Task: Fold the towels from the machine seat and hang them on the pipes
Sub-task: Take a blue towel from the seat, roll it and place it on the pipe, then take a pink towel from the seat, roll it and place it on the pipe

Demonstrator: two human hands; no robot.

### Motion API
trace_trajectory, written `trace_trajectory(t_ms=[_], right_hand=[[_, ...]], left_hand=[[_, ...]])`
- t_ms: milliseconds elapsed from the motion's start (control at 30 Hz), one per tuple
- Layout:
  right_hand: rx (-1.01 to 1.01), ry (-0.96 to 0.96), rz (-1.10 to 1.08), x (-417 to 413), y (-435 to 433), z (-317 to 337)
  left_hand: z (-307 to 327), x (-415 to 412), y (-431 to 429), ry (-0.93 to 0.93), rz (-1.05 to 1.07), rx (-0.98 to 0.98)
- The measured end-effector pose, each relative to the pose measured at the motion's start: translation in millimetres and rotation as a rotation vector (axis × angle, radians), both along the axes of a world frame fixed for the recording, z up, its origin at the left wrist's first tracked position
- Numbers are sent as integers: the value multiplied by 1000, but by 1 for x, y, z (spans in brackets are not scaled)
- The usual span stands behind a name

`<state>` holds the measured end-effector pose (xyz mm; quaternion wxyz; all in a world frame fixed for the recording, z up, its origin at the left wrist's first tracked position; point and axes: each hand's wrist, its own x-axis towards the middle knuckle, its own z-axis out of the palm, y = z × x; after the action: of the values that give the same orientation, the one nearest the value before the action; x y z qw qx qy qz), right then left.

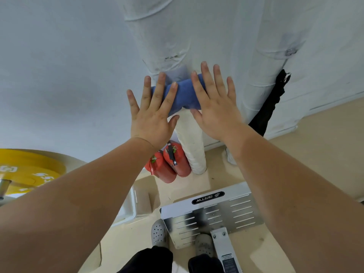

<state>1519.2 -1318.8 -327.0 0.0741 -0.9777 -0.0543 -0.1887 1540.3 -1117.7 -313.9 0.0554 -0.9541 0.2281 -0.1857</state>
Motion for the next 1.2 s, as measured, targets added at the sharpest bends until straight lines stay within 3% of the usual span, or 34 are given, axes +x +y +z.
trace_trajectory(t_ms=[367, 567, 800, 933, 1200], right_hand=[[7, 214, -169, -51, 27, 28], [53, 302, -307, -112, 59, 57], [182, 365, -544, -242, 117, 75], [248, 492, -673, -333, 145, 80], [321, 652, -904, -520, 158, 39]], left_hand=[[38, -28, 19, 113, 69, 0], [60, -65, 48, 169, -43, -80], [73, -150, 88, 345, -286, -82], [66, -212, 96, 462, -419, -18], [48, -361, 63, 709, -666, 78]])
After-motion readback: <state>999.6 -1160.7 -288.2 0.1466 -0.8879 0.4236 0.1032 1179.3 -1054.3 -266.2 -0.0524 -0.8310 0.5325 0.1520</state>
